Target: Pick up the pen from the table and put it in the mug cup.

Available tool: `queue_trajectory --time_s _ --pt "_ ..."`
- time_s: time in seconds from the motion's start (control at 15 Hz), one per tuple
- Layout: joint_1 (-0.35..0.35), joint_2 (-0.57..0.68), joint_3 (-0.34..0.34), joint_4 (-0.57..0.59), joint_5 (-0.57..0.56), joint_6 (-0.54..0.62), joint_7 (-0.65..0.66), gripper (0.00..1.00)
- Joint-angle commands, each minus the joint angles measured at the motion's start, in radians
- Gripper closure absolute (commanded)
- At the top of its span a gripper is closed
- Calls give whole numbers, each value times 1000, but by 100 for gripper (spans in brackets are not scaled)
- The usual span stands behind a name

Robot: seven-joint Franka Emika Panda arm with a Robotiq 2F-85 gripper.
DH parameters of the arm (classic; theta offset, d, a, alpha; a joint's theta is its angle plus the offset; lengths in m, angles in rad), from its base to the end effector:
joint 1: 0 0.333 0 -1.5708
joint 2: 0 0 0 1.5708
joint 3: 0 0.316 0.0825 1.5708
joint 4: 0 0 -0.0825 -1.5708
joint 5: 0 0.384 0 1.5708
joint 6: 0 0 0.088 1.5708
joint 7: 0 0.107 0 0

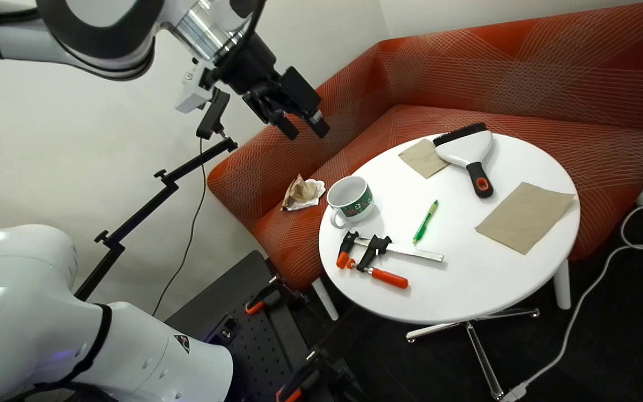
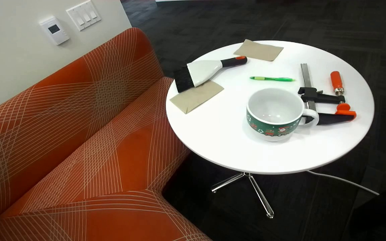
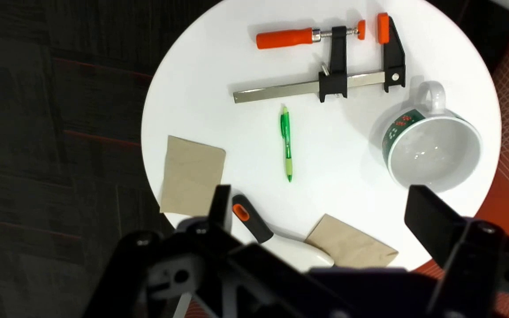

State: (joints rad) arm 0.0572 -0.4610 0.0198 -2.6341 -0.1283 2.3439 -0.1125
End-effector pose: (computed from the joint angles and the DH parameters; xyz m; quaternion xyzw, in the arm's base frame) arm 0.4004 0.0288 0.4127 0.9859 0.1339 0.0839 0.0555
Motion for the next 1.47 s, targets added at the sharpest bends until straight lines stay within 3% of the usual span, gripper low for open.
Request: queue_trajectory --time_s 0.0,0.47,0.67,1.07,1.4 --pt "-3 24 5 6 -3 1 -2 0" --pt "-3 52 6 25 -5 3 -2 0" --pt "3 114 -12 29 16 108 -25 0" --pt "8 345 -19 80 52 312 -48 0" --pt "-6 561 -6 175 68 375 -64 0"
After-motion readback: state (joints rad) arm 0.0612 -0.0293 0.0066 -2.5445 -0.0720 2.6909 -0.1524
